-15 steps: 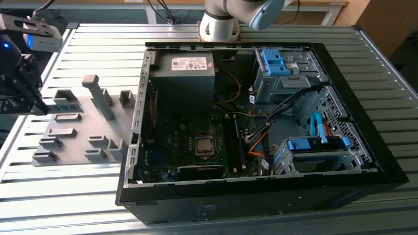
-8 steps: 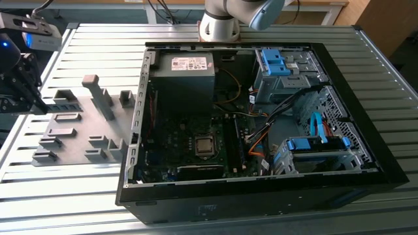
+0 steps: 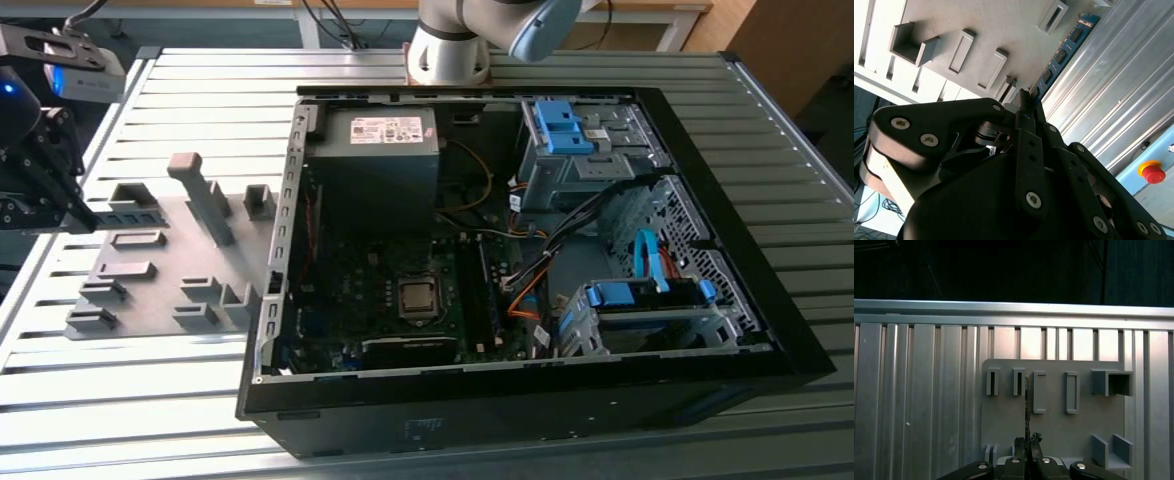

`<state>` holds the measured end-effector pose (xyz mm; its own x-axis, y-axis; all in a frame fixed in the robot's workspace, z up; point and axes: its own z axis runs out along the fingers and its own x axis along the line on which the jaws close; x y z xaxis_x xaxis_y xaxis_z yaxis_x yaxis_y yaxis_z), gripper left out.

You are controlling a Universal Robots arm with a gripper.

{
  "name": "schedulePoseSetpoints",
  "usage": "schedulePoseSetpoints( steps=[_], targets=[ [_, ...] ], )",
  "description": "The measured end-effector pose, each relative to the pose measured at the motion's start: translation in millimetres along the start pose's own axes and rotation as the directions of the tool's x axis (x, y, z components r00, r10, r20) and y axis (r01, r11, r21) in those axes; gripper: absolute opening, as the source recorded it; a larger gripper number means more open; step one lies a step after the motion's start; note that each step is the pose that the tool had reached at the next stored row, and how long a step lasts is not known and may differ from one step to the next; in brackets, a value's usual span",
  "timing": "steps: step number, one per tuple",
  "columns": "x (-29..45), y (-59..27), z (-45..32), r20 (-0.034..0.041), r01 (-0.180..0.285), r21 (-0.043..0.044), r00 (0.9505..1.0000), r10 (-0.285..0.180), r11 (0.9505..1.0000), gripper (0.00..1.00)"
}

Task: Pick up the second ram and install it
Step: 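Pick up the second ram and move it above second insertion slot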

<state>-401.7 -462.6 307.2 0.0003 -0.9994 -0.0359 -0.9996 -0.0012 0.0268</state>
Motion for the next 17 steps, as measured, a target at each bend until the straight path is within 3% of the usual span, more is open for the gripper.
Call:
schedulePoseSetpoints(
  steps=[17],
  targets=[
    [-0.1,0.1,-3.4,-0.0001,0.000,-0.0001,1.0000,0.000,1.0000,0.14]
  ],
)
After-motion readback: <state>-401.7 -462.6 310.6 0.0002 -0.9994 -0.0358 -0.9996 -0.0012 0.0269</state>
